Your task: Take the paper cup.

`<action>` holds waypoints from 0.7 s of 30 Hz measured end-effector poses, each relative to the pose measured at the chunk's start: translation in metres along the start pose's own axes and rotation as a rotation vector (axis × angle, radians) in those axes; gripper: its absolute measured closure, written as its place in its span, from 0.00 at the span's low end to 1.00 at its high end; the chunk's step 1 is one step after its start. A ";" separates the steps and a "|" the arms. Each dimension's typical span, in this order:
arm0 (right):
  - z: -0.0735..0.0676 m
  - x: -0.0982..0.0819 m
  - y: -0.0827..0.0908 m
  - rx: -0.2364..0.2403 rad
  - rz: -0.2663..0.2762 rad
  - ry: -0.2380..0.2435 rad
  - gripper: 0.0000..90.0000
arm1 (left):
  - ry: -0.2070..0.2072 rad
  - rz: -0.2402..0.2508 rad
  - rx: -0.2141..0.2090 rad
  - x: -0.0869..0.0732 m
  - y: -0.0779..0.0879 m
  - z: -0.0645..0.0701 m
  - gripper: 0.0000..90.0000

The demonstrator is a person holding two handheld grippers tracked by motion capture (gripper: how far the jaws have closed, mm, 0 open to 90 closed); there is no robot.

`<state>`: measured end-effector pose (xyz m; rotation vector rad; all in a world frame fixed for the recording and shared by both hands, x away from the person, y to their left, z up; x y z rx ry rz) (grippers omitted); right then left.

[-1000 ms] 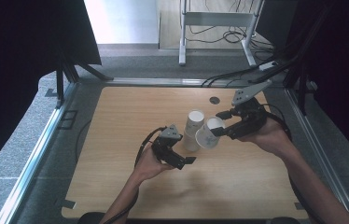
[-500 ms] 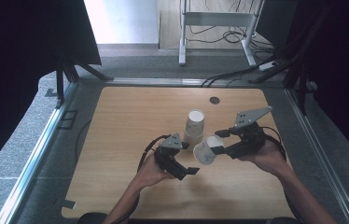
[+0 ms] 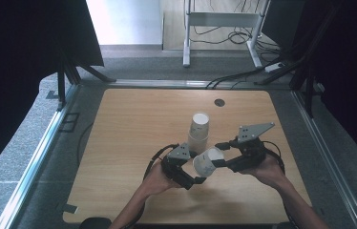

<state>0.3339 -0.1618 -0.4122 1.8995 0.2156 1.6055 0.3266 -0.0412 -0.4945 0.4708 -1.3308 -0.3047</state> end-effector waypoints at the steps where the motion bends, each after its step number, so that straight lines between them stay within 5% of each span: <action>1: -0.001 -0.001 -0.001 0.001 0.002 -0.001 0.42 | -0.003 -0.001 0.000 -0.001 -0.001 0.000 0.06; 21: -0.005 -0.005 -0.006 0.033 0.027 -0.005 0.42 | -0.023 0.013 -0.025 -0.007 -0.004 0.000 0.29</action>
Point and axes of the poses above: each handheld gripper's, and its own axes: y roughly backward along the jaws, x roughly out of its top, z roughly to its right, the point moved 8 cm from there along -y, roughly forward along the jaws, and after that the axes turned 6 degrees about -x, right-handed, at the moved point
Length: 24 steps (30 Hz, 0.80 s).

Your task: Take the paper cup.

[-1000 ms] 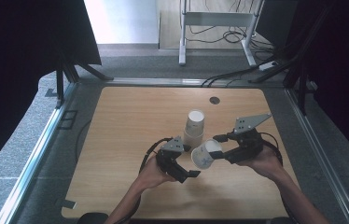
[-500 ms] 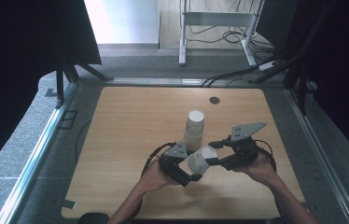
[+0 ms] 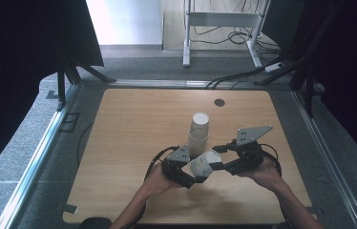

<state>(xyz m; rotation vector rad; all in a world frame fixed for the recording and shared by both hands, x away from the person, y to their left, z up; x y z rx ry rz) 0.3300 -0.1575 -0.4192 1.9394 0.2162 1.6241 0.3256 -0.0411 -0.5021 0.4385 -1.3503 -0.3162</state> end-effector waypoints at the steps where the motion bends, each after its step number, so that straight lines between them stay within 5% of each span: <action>1: 0.000 0.000 0.000 0.000 -0.001 0.000 0.42 | -0.001 -0.001 0.000 0.000 0.000 0.000 0.31; 13: 0.001 -0.007 0.000 0.002 -0.051 0.005 0.36 | -0.010 -0.064 0.010 -0.001 0.002 0.001 0.41; 18: -0.003 -0.012 -0.004 -0.026 -0.139 0.044 0.25 | -0.028 -0.137 0.044 -0.003 0.002 0.000 0.41; 24: -0.004 -0.016 -0.014 -0.053 -0.233 0.105 0.23 | -0.039 -0.197 0.066 -0.005 -0.002 0.001 0.40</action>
Point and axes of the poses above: each handheld gripper's, and its own axes: y roughly backward along the jaws, x roughly out of its top, z roughly to its right, the point moved 8 cm from there along -y, roughly forward along the jaws, and after that the axes turned 6 degrees about -x, right-handed, at the moved point
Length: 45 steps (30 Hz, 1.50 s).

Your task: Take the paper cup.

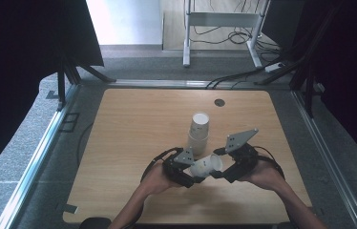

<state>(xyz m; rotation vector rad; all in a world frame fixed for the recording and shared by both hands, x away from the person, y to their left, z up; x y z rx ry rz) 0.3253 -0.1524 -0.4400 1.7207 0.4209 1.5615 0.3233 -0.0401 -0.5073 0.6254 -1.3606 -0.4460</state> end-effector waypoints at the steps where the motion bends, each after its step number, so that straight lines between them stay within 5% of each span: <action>1: 0.000 0.000 0.000 0.000 0.000 0.000 0.23 | 0.000 0.000 0.000 0.000 0.000 0.000 0.40; 11: -0.006 -0.007 -0.024 -0.025 -0.105 0.092 0.26 | -0.019 -0.068 0.022 -0.001 -0.004 0.003 0.40; 27: -0.010 -0.015 -0.034 -0.001 -0.115 0.093 0.40 | -0.051 -0.107 0.011 -0.003 -0.008 0.005 0.40; 34: -0.007 -0.012 -0.022 0.019 -0.011 0.023 0.41 | -0.029 -0.021 -0.011 0.005 0.003 0.005 0.25; 45: -0.002 -0.013 -0.006 0.035 0.171 -0.029 0.41 | -0.013 0.140 -0.045 0.014 0.020 0.005 0.20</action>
Point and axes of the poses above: each handheld gripper's, and its own axes: y roughly backward along the jaws, x roughly out of its top, z roughly to its right, the point moved 8 cm from there along -y, roughly forward along the jaws, and after that the axes turned 6 degrees about -x, right-handed, at the moved point
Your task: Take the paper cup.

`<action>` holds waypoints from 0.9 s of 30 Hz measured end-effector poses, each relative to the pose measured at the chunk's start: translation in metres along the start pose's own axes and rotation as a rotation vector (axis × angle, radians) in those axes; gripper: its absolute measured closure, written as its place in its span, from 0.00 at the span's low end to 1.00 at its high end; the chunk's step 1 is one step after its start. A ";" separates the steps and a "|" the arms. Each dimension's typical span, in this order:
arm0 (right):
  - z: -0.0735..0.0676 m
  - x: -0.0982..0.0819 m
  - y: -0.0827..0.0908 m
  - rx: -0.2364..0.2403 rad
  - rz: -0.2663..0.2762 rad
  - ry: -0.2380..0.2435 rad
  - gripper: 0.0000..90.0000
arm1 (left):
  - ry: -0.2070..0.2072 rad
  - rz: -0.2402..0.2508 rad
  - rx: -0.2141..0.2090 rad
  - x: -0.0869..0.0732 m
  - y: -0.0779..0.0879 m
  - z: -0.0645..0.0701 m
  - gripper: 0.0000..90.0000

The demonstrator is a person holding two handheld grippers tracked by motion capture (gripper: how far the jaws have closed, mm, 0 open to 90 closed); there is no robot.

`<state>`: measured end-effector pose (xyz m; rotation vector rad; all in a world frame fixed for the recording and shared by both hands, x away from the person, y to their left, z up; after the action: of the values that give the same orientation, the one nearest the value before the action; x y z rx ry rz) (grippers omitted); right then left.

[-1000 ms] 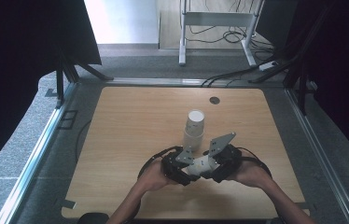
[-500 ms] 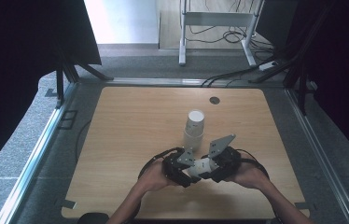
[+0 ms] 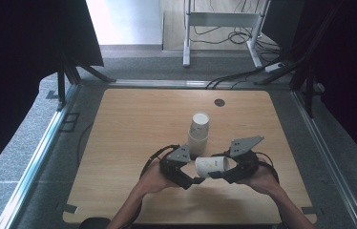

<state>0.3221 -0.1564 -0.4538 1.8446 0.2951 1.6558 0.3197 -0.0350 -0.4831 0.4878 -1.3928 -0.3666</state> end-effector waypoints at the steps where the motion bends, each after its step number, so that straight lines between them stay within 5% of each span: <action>1: 0.000 0.000 0.001 0.002 0.015 0.002 0.41 | 0.000 0.009 -0.002 0.001 0.001 0.000 0.20; 10: -0.003 -0.004 0.003 0.017 0.130 0.021 0.41 | -0.008 0.067 -0.026 0.002 0.002 0.002 0.21; 27: -0.008 -0.007 -0.002 0.059 0.160 0.011 0.41 | -0.049 0.111 -0.066 0.002 0.002 0.008 0.35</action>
<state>0.3135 -0.1569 -0.4607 1.9467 0.2076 1.7822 0.3124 -0.0349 -0.4791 0.3476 -1.4440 -0.3354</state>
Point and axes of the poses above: each handheld gripper's, and its own axes: y roughly backward along the jaws, x roughly out of its top, z roughly to its right, the point moved 8 cm from there along -y, roughly forward along the jaws, and after that the axes turned 6 degrees about -x, right-handed, at the moved point
